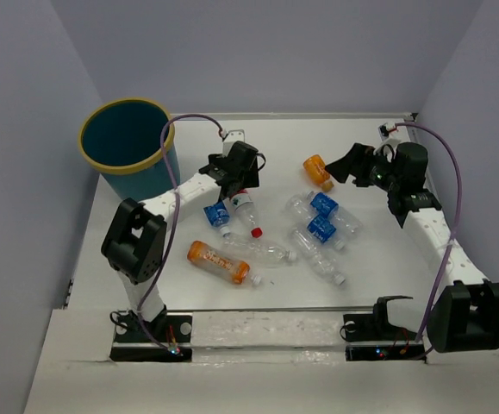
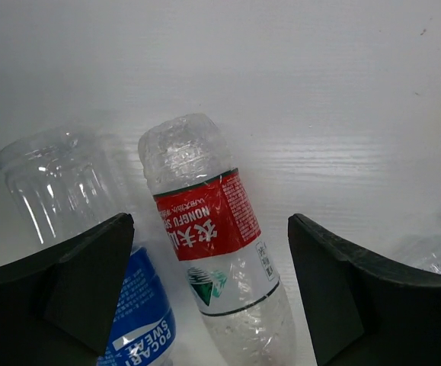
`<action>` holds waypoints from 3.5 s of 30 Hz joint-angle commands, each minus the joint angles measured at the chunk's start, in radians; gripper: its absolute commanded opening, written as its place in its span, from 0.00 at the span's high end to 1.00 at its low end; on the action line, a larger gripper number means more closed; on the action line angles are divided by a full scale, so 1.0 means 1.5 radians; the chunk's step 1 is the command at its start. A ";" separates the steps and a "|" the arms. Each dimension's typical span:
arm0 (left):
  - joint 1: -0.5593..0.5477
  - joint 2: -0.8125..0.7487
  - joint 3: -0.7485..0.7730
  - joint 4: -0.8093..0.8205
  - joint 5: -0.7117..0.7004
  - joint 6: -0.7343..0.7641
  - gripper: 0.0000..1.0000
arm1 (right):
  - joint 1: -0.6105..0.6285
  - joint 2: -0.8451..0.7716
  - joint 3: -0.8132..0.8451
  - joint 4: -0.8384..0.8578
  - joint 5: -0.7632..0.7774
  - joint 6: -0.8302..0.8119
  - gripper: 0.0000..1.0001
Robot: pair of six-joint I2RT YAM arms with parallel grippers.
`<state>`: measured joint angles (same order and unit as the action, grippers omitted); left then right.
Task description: Put the plastic bottles in the bin
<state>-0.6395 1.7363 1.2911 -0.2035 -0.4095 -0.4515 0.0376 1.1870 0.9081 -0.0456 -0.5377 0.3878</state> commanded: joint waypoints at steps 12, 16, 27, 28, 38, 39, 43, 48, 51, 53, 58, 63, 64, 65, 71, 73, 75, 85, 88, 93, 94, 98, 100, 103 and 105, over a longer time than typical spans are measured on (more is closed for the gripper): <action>0.001 0.133 0.112 -0.042 -0.032 -0.026 0.07 | 0.021 0.013 0.030 0.011 -0.021 -0.032 0.01; 0.003 0.155 0.110 -0.035 -0.023 -0.029 0.07 | 0.021 0.031 0.034 0.011 -0.020 -0.037 0.01; 0.014 0.176 0.103 0.032 0.007 -0.024 0.32 | 0.021 0.125 0.077 -0.006 0.002 -0.076 0.00; 0.016 0.179 0.103 0.037 0.012 -0.024 0.34 | 0.021 0.136 0.086 -0.017 0.012 -0.086 0.00; 0.020 0.123 0.126 0.113 0.095 0.000 0.62 | 0.027 0.348 0.271 -0.172 0.107 -0.246 0.00; 0.020 0.108 0.132 0.127 0.104 0.002 0.62 | 0.027 0.361 0.282 -0.176 0.108 -0.251 0.00; 0.020 0.011 0.176 0.176 0.141 0.024 0.64 | 0.092 0.441 0.360 -0.222 0.168 -0.373 0.00; 0.024 -0.059 0.256 0.177 0.127 0.054 0.64 | 0.118 0.515 0.436 -0.254 0.256 -0.430 0.00; 0.040 -0.098 0.320 0.163 0.084 0.087 0.64 | 0.118 0.542 0.458 -0.255 0.284 -0.434 0.00; 0.056 -0.111 0.347 0.157 0.057 0.099 0.64 | 0.118 0.553 0.468 -0.254 0.286 -0.438 0.00; 0.164 -0.157 0.365 0.150 -0.045 0.110 0.64 | 0.118 0.591 0.507 -0.255 0.309 -0.446 0.02; 0.287 -0.200 0.274 0.199 -0.113 0.081 0.64 | 0.118 0.614 0.525 -0.255 0.301 -0.444 0.16; 0.303 -0.204 0.264 0.206 -0.130 0.079 0.64 | 0.118 0.615 0.529 -0.255 0.302 -0.443 0.20; 0.328 -0.206 0.246 0.225 -0.140 0.081 0.64 | 0.118 0.614 0.530 -0.255 0.300 -0.446 0.27; 0.374 -0.197 0.222 0.291 -0.218 0.134 0.64 | 0.118 0.586 0.513 -0.220 0.315 -0.443 0.43; 0.386 -0.191 0.216 0.323 -0.244 0.171 0.64 | 0.118 0.558 0.501 -0.203 0.339 -0.435 0.47; 0.390 -0.189 0.195 0.375 -0.269 0.204 0.64 | 0.118 0.529 0.488 -0.186 0.342 -0.418 0.49; 0.392 -0.157 0.146 0.437 -0.266 0.270 0.19 | 0.179 0.277 0.401 -0.043 0.243 -0.283 0.49; 0.392 -0.183 0.142 0.393 -0.218 0.217 0.01 | 0.228 0.228 0.388 0.019 0.218 -0.234 0.49; 0.392 -0.245 0.156 0.271 -0.100 0.153 0.01 | 0.304 0.227 0.438 0.087 0.178 -0.161 0.49; 0.392 -0.277 0.150 0.259 -0.078 0.133 0.01 | 0.313 0.236 0.461 0.108 0.164 -0.134 0.49; 0.392 -0.382 0.073 0.194 0.039 0.064 0.01 | 0.364 0.286 0.541 0.144 0.152 -0.086 0.49; 0.391 -0.453 0.034 0.171 0.091 0.037 0.01 | 0.388 0.312 0.580 0.156 0.156 -0.070 0.49; 0.392 -0.560 -0.073 0.140 0.151 -0.004 0.01 | 0.428 0.379 0.674 0.180 0.159 -0.048 0.49; 0.392 -0.613 -0.122 0.098 0.165 -0.029 0.02 | 0.450 0.443 0.729 0.186 0.162 -0.036 0.49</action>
<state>-0.0547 0.9386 1.2339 0.0616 -0.3038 -0.3798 0.6418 1.7554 1.8290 0.1009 -0.2813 0.2562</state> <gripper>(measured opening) 0.989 0.667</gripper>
